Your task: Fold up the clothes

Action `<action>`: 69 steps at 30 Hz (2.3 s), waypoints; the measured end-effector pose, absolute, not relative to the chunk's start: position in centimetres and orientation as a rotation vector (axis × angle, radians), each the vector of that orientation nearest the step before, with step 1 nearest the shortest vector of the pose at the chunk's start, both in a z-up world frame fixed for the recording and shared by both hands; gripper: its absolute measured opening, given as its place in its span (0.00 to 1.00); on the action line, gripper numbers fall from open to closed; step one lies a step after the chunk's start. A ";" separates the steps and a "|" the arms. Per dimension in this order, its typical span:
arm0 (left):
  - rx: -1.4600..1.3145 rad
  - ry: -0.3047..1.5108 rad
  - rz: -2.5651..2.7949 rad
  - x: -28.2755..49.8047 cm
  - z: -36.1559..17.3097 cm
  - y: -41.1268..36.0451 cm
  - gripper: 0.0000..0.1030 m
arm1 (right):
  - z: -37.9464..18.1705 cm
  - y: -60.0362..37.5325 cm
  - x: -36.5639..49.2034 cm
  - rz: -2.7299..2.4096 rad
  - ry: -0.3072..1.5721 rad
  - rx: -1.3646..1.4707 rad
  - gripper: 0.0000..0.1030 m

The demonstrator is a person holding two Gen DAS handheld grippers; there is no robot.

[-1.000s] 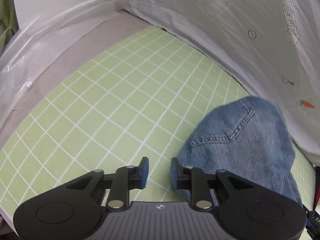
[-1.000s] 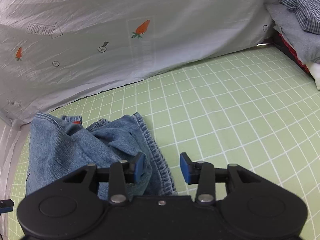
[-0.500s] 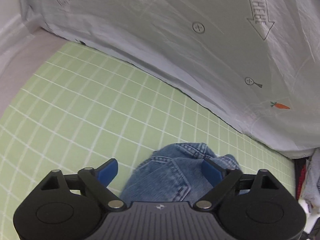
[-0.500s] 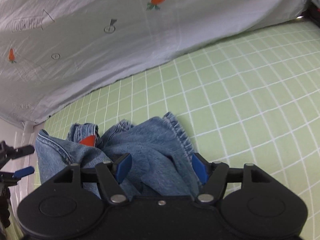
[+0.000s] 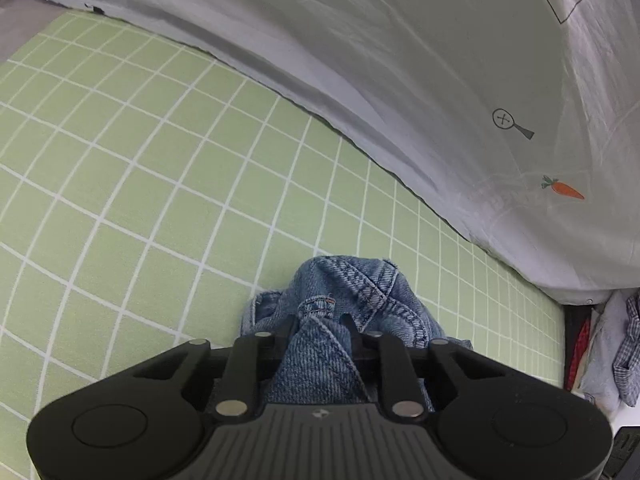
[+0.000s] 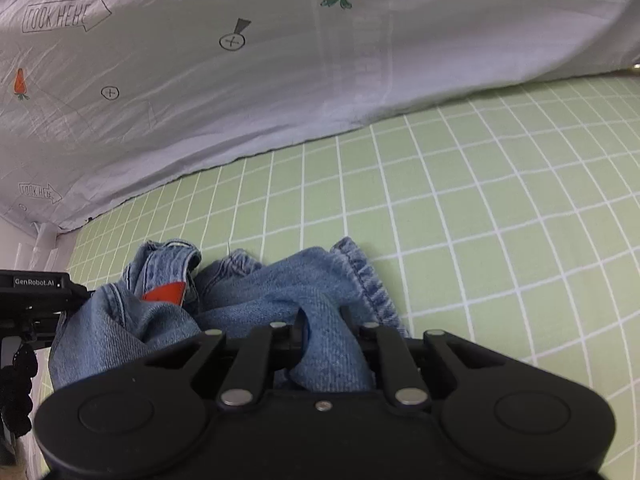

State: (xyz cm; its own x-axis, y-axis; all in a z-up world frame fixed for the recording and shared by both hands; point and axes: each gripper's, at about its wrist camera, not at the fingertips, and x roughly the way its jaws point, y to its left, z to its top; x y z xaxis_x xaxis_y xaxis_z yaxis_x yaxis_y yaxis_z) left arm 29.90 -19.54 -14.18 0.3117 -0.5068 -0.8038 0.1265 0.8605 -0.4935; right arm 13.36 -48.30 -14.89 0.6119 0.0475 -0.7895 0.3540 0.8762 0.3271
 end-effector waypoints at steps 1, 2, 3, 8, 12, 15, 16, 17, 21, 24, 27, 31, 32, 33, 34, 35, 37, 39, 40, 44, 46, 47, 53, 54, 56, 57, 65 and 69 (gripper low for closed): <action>-0.359 1.162 -0.419 30.0 -13.7 -19.4 0.18 | -14.5 -48.3 13.6 -0.189 0.880 0.470 0.13; -0.349 1.137 -0.407 30.1 -13.1 -19.3 0.17 | -13.8 -48.5 13.8 -0.204 0.848 0.450 0.13; -0.348 1.109 -0.400 30.3 -12.4 -19.0 0.16 | -13.1 -48.7 14.0 -0.220 0.815 0.429 0.12; -0.353 0.918 -0.305 30.6 -6.9 -16.4 0.12 | -7.7 -51.4 13.3 -0.381 0.608 0.323 0.10; -0.404 0.781 -0.272 28.5 -2.6 -13.1 0.12 | -2.0 -54.6 9.3 -0.493 0.432 0.332 0.08; -0.308 0.741 -0.227 24.5 -1.1 -12.3 0.11 | 0.1 -53.9 6.0 -0.530 0.400 0.308 0.06; -0.260 0.736 -0.206 23.0 -0.8 -12.1 0.11 | 0.0 -53.1 5.2 -0.569 0.420 0.272 0.06; -0.240 0.762 -0.197 21.6 -1.3 -11.4 0.11 | -0.4 -52.5 4.3 -0.597 0.451 0.244 0.05; -0.341 1.022 -0.111 16.7 -7.2 -7.5 0.11 | -6.8 -52.5 0.0 -0.668 0.713 0.380 0.05; -0.364 1.146 -0.056 14.4 -10.1 -6.1 0.13 | -11.5 -52.9 -2.4 -0.706 0.905 0.529 0.09; -0.353 1.125 -0.038 14.2 -9.4 -5.9 0.18 | -11.4 -52.2 -2.7 -0.758 0.893 0.486 0.35; -0.295 1.016 -0.080 16.4 -7.1 -7.3 0.51 | -10.0 -52.8 -1.2 -0.734 0.779 0.473 0.60; -0.282 0.992 -0.091 17.2 -6.6 -7.8 0.57 | -9.8 -53.2 -0.6 -0.729 0.766 0.473 0.64; -0.270 0.979 -0.100 17.9 -6.4 -8.6 0.63 | -9.7 -53.6 0.0 -0.724 0.752 0.474 0.70; -0.257 0.969 -0.109 18.7 -6.2 -9.3 0.70 | -9.6 -53.9 0.6 -0.724 0.741 0.470 0.71; -0.242 0.975 -0.127 19.6 -6.5 -9.9 0.75 | -9.5 -54.2 1.3 -0.725 0.731 0.466 0.71; -0.212 0.987 -0.162 21.3 -6.9 -11.1 0.86 | -9.6 -55.1 2.8 -0.721 0.724 0.458 0.75; -0.192 1.010 -0.164 22.9 -7.9 -11.8 0.86 | -9.9 -56.2 4.2 -0.717 0.723 0.472 0.76; -0.185 1.025 -0.152 23.8 -8.6 -11.9 0.86 | -10.1 -56.9 4.7 -0.715 0.720 0.495 0.76; -0.197 1.068 -0.156 26.9 -10.9 -12.1 0.87 | -11.6 -60.3 6.4 -0.683 0.704 0.640 0.79; -0.213 1.078 -0.176 28.1 -11.6 -13.0 0.90 | -12.7 -61.8 7.5 -0.684 0.706 0.711 0.80; -0.221 1.083 -0.186 28.8 -12.0 -13.4 0.92 | -13.2 -62.6 8.1 -0.687 0.705 0.745 0.80; -0.182 1.070 -0.248 31.2 -13.3 -16.9 0.94 | -14.9 -65.0 10.9 -0.687 0.649 0.925 0.82; -0.172 1.070 -0.273 31.5 -13.5 -17.6 0.94 | -14.9 -65.0 11.2 -0.685 0.640 0.918 0.83; -0.170 1.083 -0.280 31.8 -14.1 -18.3 0.94 | -14.9 -64.7 12.0 -0.678 0.645 0.884 0.84; -0.169 1.089 -0.284 32.0 -14.4 -18.7 0.93 | -15.1 -64.7 12.4 -0.670 0.660 0.865 0.84; -0.197 1.087 -0.237 31.3 -15.0 -18.0 0.01 | -12.6 -62.5 12.5 -0.595 0.688 0.546 0.02; -0.230 1.013 -0.238 30.1 -11.9 -16.0 0.00 | -10.0 -62.0 9.5 -0.641 0.628 0.459 0.01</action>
State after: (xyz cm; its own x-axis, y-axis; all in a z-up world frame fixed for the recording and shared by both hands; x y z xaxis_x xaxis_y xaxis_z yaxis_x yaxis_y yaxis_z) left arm 30.07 -15.96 -11.91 0.5078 -0.3012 -0.8071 0.0895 0.9503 -0.2983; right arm 9.53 -61.99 -10.01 0.6301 -0.4052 -0.6624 0.6703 0.7145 0.2005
